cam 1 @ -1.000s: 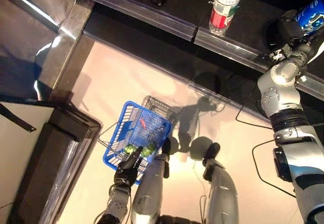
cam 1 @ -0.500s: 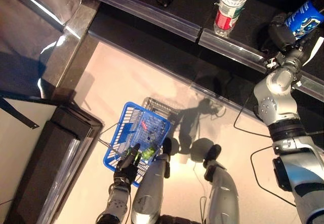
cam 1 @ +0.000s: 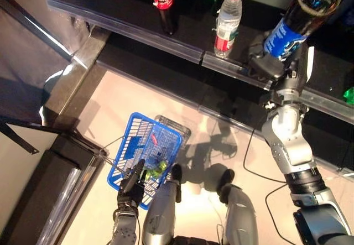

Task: Pick up the drink and place into the basket.

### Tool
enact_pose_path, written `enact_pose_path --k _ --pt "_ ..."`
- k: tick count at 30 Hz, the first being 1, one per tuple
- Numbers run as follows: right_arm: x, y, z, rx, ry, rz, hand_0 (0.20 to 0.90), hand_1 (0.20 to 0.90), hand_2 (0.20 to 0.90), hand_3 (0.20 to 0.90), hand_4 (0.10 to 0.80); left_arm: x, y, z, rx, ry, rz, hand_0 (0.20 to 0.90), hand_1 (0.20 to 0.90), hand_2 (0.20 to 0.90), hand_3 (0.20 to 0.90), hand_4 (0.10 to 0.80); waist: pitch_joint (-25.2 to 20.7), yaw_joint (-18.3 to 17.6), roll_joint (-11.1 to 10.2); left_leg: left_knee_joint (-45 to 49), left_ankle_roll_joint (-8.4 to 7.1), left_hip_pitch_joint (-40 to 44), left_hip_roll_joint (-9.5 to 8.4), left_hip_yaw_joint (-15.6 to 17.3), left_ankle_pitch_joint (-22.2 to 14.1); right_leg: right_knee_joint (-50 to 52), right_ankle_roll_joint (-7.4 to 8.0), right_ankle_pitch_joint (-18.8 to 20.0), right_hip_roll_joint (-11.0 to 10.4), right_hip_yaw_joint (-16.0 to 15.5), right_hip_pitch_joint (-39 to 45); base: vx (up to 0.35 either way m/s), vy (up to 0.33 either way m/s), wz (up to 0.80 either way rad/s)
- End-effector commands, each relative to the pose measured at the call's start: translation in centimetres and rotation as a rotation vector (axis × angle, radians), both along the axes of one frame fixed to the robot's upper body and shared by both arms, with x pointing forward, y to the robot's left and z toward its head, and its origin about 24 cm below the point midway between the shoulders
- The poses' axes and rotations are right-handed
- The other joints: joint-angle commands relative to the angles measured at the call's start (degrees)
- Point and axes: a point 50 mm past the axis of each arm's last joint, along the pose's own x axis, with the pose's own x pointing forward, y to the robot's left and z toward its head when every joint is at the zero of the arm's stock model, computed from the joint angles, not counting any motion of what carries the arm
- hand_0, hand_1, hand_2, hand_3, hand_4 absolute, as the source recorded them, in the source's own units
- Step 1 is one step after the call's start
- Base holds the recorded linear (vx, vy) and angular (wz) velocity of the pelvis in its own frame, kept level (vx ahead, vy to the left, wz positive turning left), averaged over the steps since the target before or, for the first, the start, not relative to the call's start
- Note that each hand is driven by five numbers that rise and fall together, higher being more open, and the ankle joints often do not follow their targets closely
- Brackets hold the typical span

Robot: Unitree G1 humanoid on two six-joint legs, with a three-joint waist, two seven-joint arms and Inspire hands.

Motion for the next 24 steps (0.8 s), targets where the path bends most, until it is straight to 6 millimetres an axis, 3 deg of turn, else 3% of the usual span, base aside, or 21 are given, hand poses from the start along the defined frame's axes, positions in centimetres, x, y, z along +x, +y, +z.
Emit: enact_pose_path --k 1,7,13,20,24 --pt "-4.5 2.3 8.8 -0.053 -0.504 0.171 0.3 0.3 0.3 0.2 0.1 0.2 5.6 5.5 0.256 -0.342 0.127 0.3 0.3 0.3 0.2 0.1 -6.52 -0.64 -1.4 6.25 -2.58 -0.89 0.84 -0.38 4.03 -1.36 -0.81 -4.53 1.97 -2.47 8.33 0.048 -0.023 -0.02" --pt "-5.2 4.0 5.5 -0.065 -0.359 0.381 0.3 0.3 0.3 0.2 0.1 -0.2 5.9 7.0 0.318 -0.42 0.102 0.3 0.3 0.3 0.2 0.1 -10.47 0.1 -2.39 5.19 -3.03 2.71 1.37 -0.88 4.78 -4.57 -1.06 -4.92 3.15 -2.93 14.16 0.079 0.009 -0.04" --pt "-5.8 6.5 3.5 -0.081 -0.274 0.581 0.3 0.3 0.3 0.2 0.1 0.1 5.2 8.2 0.329 -0.51 0.02 0.3 0.3 0.3 0.2 0.1 -11.35 1.02 -2.36 5.78 -3.08 3.49 1.18 -1.72 5.46 -5.0 -1.35 -5.11 3.61 -3.29 16.39 0.015 0.009 0.09" --pt "-6.1 8.7 2.5 -0.085 -0.207 0.701 0.3 0.3 0.3 0.2 0.1 0.5 3.9 9.5 0.357 -0.562 -0.107 0.3 0.3 0.3 0.2 0.1 -11.57 2.59 -2.09 5.1 -2.98 4.68 0.46 -2.72 5.71 -6.01 -1.27 -5.18 3.59 -4.03 18.8 0.025 0.022 0.11" --pt "-6.3 10.7 2.0 -0.08 -0.167 0.788 0.3 0.3 0.3 0.2 0.1 1.0 2.3 11.3 0.359 -0.642 -0.22 0.3 0.3 0.3 0.2 0.1 -11.09 4.4 -1.64 5.19 -2.9 4.33 -0.47 -4.22 5.92 -6.23 -1.27 -5.14 3.42 -5.03 19.57 -0.008 0.022 0.08"
